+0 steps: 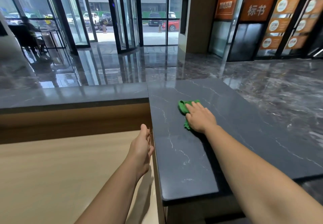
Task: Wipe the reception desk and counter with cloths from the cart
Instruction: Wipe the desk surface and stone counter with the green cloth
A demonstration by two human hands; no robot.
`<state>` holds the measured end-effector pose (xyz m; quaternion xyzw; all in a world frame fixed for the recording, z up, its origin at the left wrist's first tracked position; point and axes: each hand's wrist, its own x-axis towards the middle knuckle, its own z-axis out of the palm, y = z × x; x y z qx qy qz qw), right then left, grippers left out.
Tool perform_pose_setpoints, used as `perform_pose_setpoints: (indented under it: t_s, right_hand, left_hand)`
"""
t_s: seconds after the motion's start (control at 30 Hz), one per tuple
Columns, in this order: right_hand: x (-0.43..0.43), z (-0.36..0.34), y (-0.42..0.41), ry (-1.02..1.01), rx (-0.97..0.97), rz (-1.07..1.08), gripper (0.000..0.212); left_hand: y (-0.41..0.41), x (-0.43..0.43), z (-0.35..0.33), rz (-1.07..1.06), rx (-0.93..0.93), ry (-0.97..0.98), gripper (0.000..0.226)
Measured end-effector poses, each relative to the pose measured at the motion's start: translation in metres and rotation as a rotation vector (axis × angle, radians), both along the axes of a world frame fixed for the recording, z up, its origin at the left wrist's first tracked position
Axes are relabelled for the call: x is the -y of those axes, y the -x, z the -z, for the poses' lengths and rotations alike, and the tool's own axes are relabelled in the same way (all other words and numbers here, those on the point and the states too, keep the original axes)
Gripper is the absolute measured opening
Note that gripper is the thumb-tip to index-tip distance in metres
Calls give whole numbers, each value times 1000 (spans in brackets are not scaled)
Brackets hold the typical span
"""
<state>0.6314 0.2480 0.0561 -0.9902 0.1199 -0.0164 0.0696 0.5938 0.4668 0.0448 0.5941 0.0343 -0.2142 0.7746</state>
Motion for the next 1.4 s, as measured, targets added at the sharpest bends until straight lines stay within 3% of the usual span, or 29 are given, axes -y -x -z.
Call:
perform_pose_setpoints:
  t_s: [0.13,0.3,0.5,0.8,0.93,1.03,1.4]
  right_hand:
    - [30,-1,13,16,-14,130,53]
    - [19,0,6,-24,-25,226,54]
    - [-41,8,-5,-1,26,231,56]
    - [-136,13,11,-15,68,-135,55]
    - [-118,6,24,-30,27,-311,53]
    - [-89,1,34,-27,29,-322,54]
    - [55,0,64,-24,-37,84,55]
  left_hand:
    - [4,-3,11,121,89,-96,24]
    - [8,-11,17,239,238,-135,77]
    - [6,-15,19,238,241,-105,77]
    - [20,-9,22,37,134,30,79]
    - [30,-11,21,23,103,22,84]
    - [35,-12,13,47,116,-15,90]
    - [56,-22,3,157,119,-108,93]
